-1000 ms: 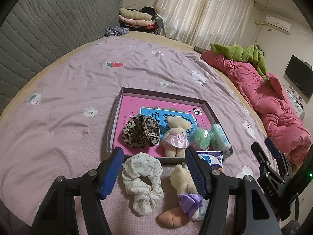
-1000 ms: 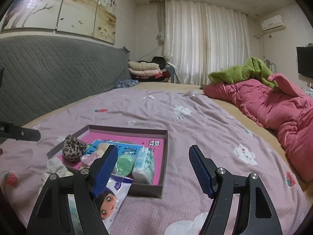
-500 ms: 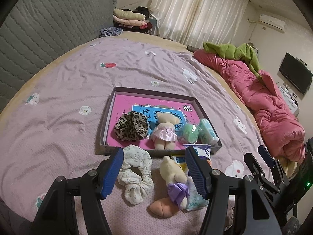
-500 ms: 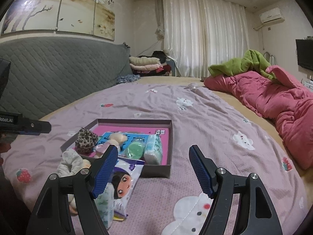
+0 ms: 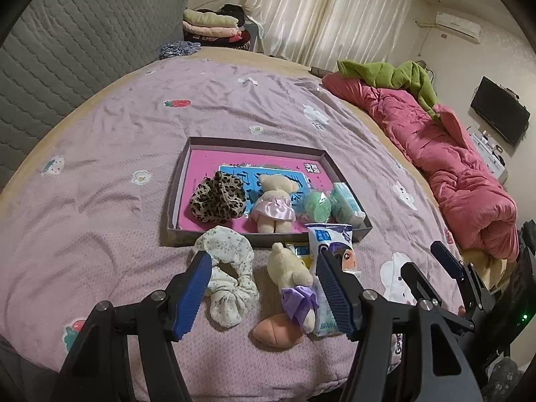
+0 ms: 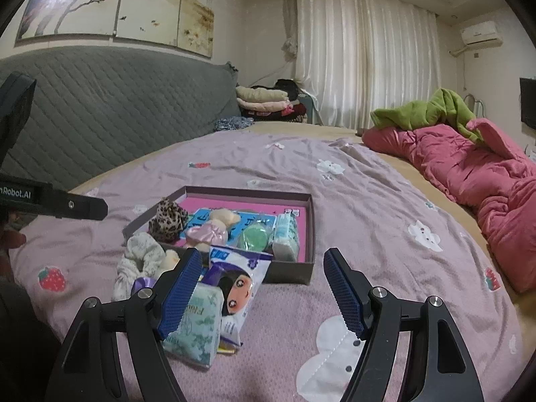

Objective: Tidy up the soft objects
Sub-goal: 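Move both open tools back toward the remaining soft items beside the tray, then grasp the purple-bow bear with the left tool while the right grasps the green tissue pack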

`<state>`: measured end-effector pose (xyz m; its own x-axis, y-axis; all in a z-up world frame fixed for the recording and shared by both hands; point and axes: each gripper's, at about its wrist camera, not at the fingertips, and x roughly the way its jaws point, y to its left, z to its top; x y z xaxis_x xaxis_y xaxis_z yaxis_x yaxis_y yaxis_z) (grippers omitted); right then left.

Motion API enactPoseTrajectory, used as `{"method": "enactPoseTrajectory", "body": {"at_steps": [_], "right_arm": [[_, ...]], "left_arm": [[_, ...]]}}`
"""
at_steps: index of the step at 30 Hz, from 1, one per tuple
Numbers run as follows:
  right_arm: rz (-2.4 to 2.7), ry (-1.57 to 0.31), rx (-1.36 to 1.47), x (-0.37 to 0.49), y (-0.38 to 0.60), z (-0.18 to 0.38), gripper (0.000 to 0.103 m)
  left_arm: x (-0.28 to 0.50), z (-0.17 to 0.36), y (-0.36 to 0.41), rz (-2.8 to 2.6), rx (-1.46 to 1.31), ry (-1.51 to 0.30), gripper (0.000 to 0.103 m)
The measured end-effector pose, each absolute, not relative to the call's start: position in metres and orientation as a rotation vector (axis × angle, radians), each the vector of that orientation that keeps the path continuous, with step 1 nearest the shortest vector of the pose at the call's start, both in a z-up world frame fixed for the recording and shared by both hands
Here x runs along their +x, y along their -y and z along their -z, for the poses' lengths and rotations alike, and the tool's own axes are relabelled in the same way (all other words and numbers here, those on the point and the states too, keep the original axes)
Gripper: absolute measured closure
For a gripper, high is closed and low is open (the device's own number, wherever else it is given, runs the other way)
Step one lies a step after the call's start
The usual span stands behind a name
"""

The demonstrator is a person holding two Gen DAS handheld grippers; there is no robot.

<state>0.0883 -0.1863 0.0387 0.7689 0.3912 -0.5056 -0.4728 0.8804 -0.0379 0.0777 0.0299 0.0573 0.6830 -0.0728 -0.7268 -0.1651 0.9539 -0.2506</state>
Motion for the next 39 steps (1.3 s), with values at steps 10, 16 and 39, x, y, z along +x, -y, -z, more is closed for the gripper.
{"method": "enactPoseTrajectory", "body": {"at_steps": [10,16,39], "right_arm": [[-0.499,-0.529,-0.189,0.078,0.181,-0.038,0.027],[-0.516,-0.566,-0.185,0.073,0.177,-0.032,0.027],[-0.550,-0.682,-0.225,0.069,0.159,-0.004,0.027]], "left_arm": [[0.073,-0.052,-0.023,-0.030,-0.307,-0.852,0.038],[0.073,-0.044,-0.015,-0.007,-0.303,-0.882,0.038],[0.079,-0.008,0.000,0.026,-0.329,-0.995,0.038]]}}
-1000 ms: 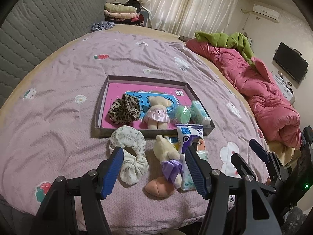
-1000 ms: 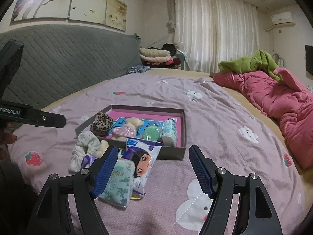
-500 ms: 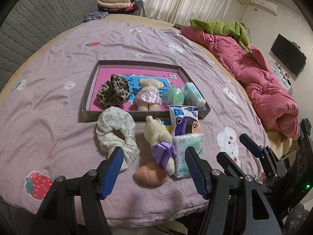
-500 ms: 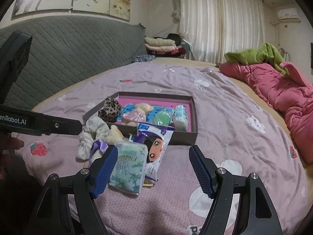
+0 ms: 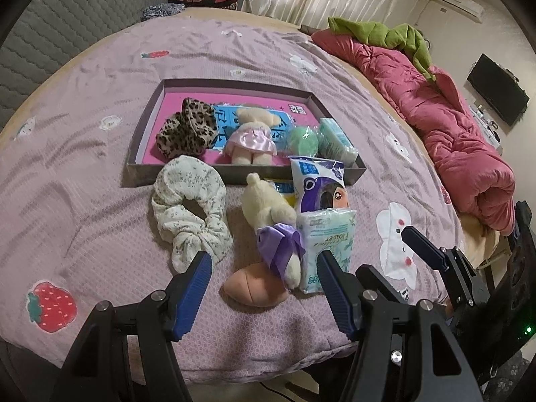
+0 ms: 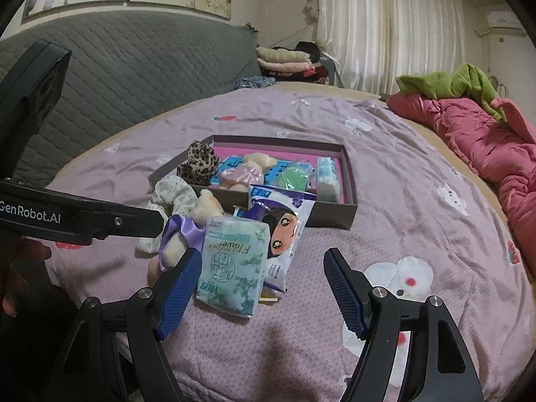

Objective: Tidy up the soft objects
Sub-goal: 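Grasp the purple-bow bear with the left tool while the right grasps the green tissue pack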

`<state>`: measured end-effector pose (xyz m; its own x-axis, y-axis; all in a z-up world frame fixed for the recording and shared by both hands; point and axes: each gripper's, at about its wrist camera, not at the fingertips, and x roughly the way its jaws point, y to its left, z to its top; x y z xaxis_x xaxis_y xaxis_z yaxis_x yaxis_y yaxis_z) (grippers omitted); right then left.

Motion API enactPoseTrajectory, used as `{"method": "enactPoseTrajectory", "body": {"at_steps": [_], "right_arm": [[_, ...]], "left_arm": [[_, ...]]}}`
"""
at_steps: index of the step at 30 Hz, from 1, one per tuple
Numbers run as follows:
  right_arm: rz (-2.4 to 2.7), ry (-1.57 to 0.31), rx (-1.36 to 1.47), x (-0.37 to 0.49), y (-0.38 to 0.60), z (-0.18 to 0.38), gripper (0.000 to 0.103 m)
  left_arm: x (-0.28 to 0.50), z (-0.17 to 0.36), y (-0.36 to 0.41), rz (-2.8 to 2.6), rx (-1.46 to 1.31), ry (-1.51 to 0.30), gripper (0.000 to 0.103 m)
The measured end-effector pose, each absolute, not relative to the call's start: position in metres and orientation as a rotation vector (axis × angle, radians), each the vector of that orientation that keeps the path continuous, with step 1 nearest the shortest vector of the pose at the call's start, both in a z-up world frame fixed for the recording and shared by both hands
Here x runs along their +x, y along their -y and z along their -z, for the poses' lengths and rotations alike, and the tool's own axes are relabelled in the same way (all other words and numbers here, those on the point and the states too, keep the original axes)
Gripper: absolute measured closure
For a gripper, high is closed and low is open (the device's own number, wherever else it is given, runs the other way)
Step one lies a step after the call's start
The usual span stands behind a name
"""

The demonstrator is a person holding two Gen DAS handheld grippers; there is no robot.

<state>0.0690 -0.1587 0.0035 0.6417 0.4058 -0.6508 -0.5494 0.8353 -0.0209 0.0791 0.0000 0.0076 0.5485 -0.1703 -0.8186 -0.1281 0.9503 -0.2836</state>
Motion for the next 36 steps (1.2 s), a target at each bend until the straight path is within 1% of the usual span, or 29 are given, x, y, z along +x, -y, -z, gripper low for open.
{"method": "enactPoseTrajectory", "body": {"at_steps": [7,16,24,27,29,31,36], "right_arm": [[-0.554,-0.706,-0.235,0.074,0.157,0.004,0.027],[-0.554,-0.741,-0.238,0.080,0.155,0.014,0.027],[-0.584,-0.749,-0.245,0.083,0.146,0.021,0.027],[-0.592,-0.750,-0.252,0.085,0.141,0.025,0.027],[-0.594,-0.750,-0.266,0.087,0.136,0.028,0.027],[-0.598,-0.748,-0.279,0.087,0.133,0.031,0.027],[-0.594,-0.727,-0.332,0.086,0.122,0.037,0.027]], "left_arm": [[0.090,0.001,0.003,0.031,-0.345,-1.014,0.038],[0.110,0.025,0.004,0.018,-0.365,-1.070,0.038],[0.114,0.037,-0.014,0.030,-0.474,-1.070,0.039],[0.116,0.037,-0.018,0.055,-0.513,-1.059,0.046],[0.119,0.037,-0.018,0.068,-0.522,-1.061,0.049],[0.121,0.038,-0.017,0.083,-0.535,-1.061,0.054],[0.128,0.041,-0.014,0.107,-0.540,-1.071,0.058]]}}
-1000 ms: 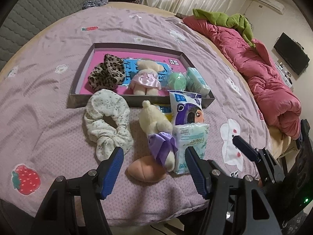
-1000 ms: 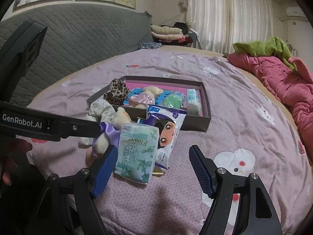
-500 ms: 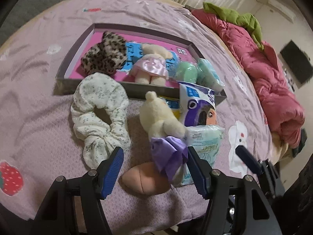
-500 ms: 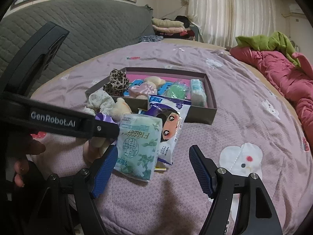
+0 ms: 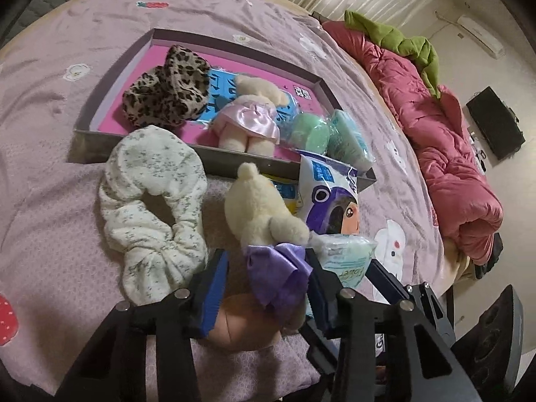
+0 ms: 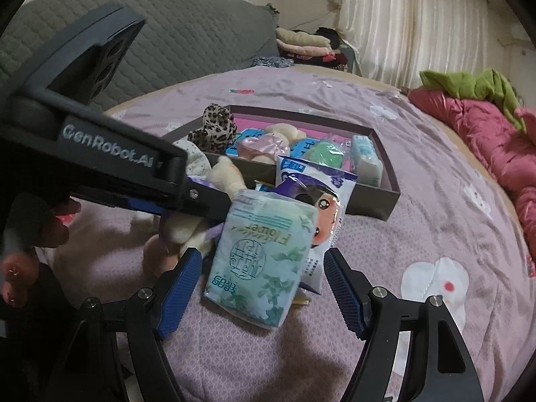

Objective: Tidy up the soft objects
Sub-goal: 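Grasp the purple-bow bear with the left tool while the right grasps the green tissue pack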

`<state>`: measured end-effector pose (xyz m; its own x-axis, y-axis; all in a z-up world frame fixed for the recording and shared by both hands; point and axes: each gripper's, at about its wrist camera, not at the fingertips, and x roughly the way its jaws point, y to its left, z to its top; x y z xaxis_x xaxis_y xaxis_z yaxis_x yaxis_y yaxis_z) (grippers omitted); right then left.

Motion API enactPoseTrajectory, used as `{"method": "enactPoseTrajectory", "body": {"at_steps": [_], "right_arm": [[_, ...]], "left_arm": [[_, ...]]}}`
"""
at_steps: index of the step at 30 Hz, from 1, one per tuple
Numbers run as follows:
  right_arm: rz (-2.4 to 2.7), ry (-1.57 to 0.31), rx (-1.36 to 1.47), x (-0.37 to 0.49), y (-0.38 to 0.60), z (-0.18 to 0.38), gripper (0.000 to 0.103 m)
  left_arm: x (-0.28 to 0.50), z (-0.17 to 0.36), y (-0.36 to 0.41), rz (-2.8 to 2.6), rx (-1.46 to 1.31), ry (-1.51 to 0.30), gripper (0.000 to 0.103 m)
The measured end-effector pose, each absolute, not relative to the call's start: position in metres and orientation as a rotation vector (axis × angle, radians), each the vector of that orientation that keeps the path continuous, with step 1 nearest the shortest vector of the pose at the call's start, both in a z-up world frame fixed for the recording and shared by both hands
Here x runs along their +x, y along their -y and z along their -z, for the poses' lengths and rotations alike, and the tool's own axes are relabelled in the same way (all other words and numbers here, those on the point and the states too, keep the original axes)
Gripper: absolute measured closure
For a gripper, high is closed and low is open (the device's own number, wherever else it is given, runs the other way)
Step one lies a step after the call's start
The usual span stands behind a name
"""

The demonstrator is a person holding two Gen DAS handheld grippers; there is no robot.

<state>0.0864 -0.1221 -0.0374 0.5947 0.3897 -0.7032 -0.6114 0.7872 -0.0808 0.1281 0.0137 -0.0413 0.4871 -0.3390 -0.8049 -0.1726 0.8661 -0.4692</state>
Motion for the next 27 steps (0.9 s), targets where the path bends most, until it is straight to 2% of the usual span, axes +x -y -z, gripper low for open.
{"method": "enactPoseTrajectory", "body": {"at_steps": [14,17,24,27], "right_arm": [[-0.563,-0.692,-0.386,0.095,0.116,0.047,0.026],[-0.575,-0.678,-0.399,0.095,0.115,0.047,0.032],[-0.602,-0.681,-0.402,0.094,0.115,0.047,0.043],[-0.610,-0.697,-0.366,0.099,0.120,0.044,0.045]], "left_arm": [[0.146,0.053,-0.008,0.101,-0.543,-1.113,0.059],[0.150,0.054,-0.006,0.095,-0.540,-1.121,0.059],[0.153,0.056,-0.004,0.089,-0.535,-1.119,0.070],[0.153,0.054,-0.003,0.088,-0.521,-1.114,0.072]]}}
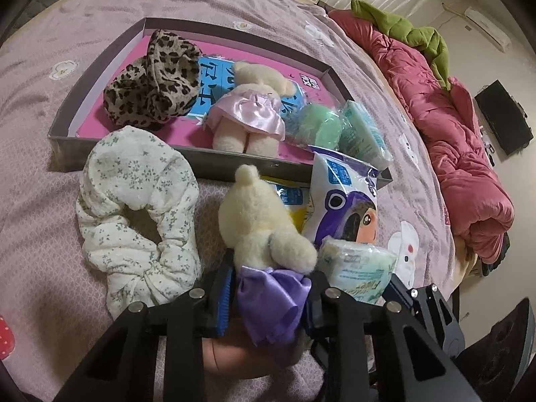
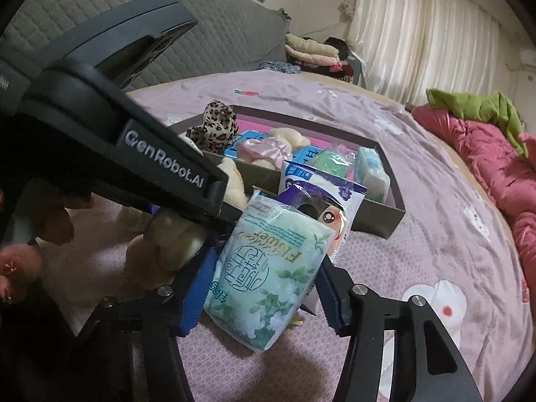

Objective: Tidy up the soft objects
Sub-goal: 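Grasp the purple-bow bear with the left tool while the right grasps the green tissue pack, then lift the small bear and green tissue pack and carry them over the tray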

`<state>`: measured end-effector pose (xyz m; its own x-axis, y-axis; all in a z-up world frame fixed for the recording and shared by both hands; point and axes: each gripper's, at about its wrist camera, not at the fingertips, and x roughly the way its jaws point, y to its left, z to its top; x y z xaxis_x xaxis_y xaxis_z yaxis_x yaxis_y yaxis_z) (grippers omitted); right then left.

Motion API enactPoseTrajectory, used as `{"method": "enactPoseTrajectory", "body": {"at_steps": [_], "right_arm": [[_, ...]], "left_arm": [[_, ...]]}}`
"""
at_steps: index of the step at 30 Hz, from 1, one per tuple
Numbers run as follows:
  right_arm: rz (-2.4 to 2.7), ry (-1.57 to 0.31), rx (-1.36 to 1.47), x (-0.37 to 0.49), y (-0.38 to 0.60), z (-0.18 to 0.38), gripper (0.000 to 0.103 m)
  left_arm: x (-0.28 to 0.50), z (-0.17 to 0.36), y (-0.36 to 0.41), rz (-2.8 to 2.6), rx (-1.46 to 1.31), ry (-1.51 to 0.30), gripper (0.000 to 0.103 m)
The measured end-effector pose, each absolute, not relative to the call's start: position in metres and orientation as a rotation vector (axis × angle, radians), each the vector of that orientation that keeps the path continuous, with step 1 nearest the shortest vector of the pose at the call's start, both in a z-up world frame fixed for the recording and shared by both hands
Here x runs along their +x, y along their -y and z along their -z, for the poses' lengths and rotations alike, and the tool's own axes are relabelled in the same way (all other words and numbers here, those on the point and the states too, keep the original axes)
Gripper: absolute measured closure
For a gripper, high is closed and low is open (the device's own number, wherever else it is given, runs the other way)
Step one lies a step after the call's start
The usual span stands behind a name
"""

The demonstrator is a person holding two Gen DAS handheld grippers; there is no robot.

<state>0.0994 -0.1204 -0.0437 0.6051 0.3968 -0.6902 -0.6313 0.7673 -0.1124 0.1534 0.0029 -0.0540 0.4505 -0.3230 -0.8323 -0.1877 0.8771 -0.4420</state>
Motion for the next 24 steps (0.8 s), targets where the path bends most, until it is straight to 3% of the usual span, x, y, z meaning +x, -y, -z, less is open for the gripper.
{"method": "enactPoseTrajectory", "body": {"at_steps": [24], "right_arm": [[-0.664,-0.619,-0.265,0.084,0.137,0.009,0.047]], "left_arm": [[0.121,0.007,-0.020,0.077,-0.508,-0.991,0.072]]}}
